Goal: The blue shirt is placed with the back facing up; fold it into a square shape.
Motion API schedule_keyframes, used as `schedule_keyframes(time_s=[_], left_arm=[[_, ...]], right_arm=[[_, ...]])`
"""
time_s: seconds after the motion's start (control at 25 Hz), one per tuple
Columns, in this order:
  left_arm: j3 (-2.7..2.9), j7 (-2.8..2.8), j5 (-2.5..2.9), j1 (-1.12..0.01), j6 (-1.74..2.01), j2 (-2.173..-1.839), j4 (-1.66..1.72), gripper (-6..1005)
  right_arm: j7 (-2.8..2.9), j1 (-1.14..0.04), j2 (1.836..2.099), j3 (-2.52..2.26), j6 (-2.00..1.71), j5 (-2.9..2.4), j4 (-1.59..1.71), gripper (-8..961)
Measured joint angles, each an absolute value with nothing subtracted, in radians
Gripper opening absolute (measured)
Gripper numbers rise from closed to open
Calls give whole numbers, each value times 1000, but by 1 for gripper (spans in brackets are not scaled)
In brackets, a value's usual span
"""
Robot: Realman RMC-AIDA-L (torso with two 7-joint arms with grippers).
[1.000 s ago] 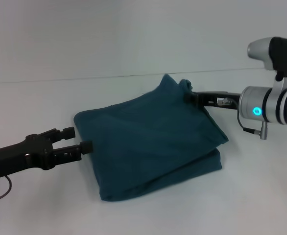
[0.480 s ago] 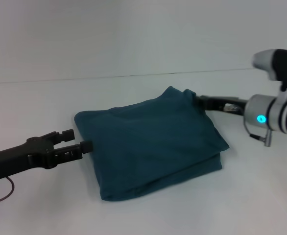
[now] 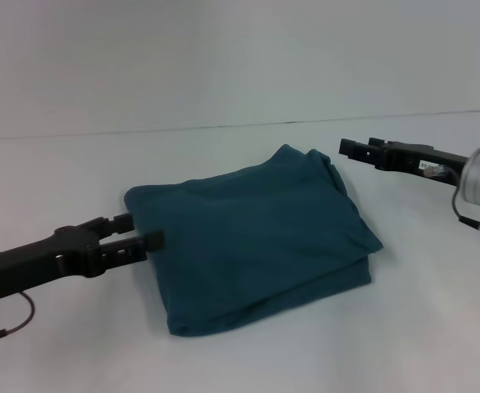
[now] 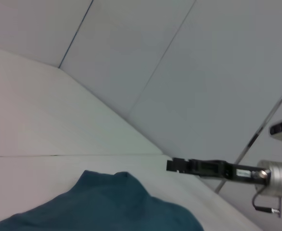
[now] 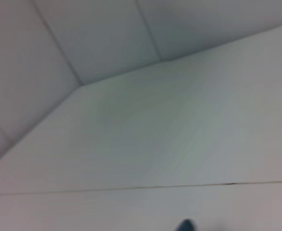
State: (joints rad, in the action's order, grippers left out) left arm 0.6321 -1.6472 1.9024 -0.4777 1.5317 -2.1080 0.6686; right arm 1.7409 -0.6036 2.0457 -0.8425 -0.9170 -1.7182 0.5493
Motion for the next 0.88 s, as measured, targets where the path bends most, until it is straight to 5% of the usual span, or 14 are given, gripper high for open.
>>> schedule_keyframes(time_s=[0.32,0.6,0.88], left_arm=[[634,-1673,1886,-488,1525,-2132,655,952],[632,-1665,1875,-471,1527,-2134,644,952],[632,-1664,1879,-464,1536,-2126,648,952]], right_arm=[[1821,-584,1963,-849,-1208,-1727,544,882],[1835,-619,1975,-854,-1210,-1787,541,767],[1820,-717,2036,-874,-1160,-1966,527,608]])
